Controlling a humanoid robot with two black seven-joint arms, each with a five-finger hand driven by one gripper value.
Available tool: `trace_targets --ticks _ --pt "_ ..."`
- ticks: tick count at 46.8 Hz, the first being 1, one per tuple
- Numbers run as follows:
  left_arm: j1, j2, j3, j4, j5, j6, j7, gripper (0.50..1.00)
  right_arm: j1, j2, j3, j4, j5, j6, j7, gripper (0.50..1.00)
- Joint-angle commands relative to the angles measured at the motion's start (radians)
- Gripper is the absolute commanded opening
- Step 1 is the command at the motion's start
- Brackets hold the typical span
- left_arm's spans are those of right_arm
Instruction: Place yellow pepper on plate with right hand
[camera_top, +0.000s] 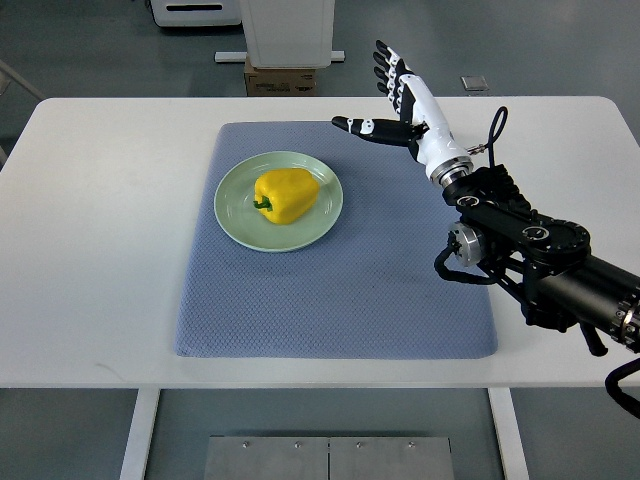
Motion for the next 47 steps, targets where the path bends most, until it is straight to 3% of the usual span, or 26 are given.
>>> trace_targets --ticks 1,20,28,37,47 --pt "0.001 0.0 0.0 0.001 0.0 0.0 0.0 1.0 -0.031 -0.01 0.094 -0.01 0.032 0.028 -0.009 1.0" --pt "0.001 0.0 0.0 0.001 0.0 0.0 0.0 1.0 -0.129 -0.021 0.307 -0.129 0.342 0.102 -0.118 1.0" --pt "0.0 0.0 0.0 -0.001 0.0 0.0 0.0 1.0 -0.171 -0.021 0.349 -0.131 0.355 0.129 -0.105 1.0" --pt "0.0 0.0 0.0 -0.001 0.0 0.0 0.0 1.0 -0.18 -0.021 0.349 -0.134 0.355 0.129 -0.024 1.0" --pt "0.0 0.0 0.0 -0.001 0.0 0.002 0.0 1.0 -0.182 -0.018 0.347 -0.132 0.355 0.126 -0.016 1.0"
